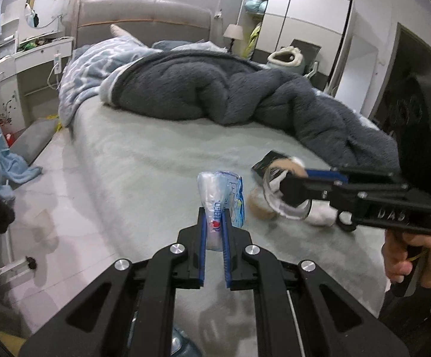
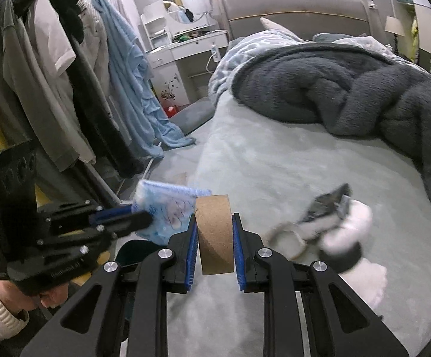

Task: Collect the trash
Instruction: 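Carry the tape roll and wipes packet over the bin with both tools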

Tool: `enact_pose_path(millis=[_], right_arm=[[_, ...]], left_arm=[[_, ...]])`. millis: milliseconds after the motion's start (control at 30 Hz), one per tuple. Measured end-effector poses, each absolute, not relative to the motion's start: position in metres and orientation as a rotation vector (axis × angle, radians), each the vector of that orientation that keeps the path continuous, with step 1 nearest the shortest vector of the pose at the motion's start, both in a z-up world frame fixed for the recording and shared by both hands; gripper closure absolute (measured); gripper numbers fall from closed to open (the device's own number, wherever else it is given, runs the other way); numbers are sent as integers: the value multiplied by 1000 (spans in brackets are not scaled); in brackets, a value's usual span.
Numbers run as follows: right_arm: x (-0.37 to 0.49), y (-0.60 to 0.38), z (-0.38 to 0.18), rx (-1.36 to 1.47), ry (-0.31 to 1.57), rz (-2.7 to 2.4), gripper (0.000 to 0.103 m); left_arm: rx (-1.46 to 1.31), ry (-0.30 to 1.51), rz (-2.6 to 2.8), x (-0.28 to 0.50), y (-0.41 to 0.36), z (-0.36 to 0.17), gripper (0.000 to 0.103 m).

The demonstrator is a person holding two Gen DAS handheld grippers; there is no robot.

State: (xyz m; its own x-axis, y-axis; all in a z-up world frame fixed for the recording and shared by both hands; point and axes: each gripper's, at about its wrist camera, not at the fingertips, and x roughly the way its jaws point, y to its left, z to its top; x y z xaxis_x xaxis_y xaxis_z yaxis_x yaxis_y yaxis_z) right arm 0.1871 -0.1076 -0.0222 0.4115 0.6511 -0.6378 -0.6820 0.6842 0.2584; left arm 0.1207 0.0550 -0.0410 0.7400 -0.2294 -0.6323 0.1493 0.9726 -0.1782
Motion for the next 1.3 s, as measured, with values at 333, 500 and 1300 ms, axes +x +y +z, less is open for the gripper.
enact_pose_path(millis=[333, 500, 1300], right_arm=[[183, -47, -28, -75, 823, 891, 81], [175, -10, -32, -102, 837, 935, 81], [153, 91, -105, -206, 1018, 992, 81]], left_arm=[[-81, 788, -112, 105, 96, -63, 92], [-106, 858, -53, 100, 123, -82, 92], [-223, 1183, 51, 75, 203, -181, 92]])
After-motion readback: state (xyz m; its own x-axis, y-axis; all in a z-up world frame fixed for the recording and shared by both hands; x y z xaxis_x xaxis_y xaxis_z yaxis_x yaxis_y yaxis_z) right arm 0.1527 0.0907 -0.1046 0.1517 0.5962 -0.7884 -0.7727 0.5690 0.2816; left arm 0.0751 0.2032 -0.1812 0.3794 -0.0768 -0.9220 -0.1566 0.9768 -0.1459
